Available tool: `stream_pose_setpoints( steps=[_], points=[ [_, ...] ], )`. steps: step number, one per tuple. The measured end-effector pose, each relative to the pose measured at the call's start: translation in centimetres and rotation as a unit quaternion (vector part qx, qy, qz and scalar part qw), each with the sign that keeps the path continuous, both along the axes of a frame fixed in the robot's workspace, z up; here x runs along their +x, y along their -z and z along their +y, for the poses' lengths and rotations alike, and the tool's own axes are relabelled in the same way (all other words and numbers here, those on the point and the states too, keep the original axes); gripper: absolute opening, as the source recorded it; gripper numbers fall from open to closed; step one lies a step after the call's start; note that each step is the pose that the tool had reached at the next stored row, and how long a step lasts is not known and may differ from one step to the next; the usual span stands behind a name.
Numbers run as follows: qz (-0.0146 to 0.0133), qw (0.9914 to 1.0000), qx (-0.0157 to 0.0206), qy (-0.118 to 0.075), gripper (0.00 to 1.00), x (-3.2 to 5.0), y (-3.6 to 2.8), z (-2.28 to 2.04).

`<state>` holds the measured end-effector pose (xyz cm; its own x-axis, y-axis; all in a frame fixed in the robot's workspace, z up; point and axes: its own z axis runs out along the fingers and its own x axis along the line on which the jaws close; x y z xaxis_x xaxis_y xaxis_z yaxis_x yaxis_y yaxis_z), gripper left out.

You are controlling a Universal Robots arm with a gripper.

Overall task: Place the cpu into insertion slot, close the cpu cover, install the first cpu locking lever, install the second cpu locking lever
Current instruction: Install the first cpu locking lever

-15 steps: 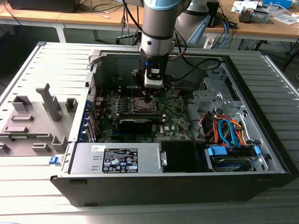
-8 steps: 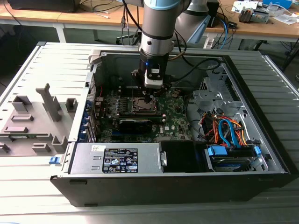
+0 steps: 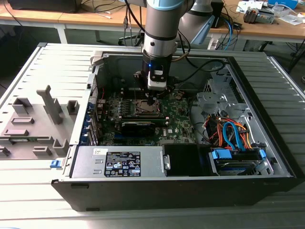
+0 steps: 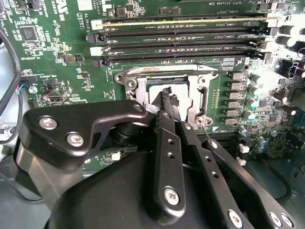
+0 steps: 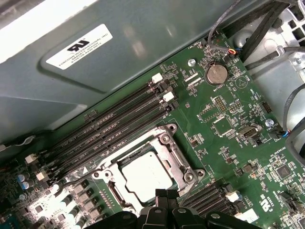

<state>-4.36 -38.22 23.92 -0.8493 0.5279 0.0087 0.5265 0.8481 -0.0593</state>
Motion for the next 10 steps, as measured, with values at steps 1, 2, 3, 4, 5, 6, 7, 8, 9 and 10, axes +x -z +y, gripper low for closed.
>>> stream_pose_setpoints(
  steps=[1,2,3,4,5,6,7,8,9,10],
  points=[
    [0.0,1.0,0.0,0.0,0.11,0.0,0.0,0.0],
    [0.0,1.0,0.0,-0.001,0.11,0.0,0.0,0.0],
    [0.0,1.0,0.0,-0.002,0.11,0.0,0.0,0.0],
    [0.0,1.0,0.0,-0.002,0.11,0.0,0.0,0.0],
    [0.0,1.0,0.0,-0.002,0.11,0.0,0.0,0.0],
    [0.0,1.0,0.0,-0.003,0.11,0.0,0.0,0.0],
    [0.0,1.0,0.0,-0.003,0.11,0.0,0.0,0.0],
    [0.0,0.99999,0.0,-0.003,0.11,0.0,0.0,0.0],
    [0.0,0.99999,0.0,-0.004,0.11,0.0,0.0,0.0],
    [0.0,0.99999,0.0,-0.004,0.11,0.0,0.0,0.0]
  ],
)
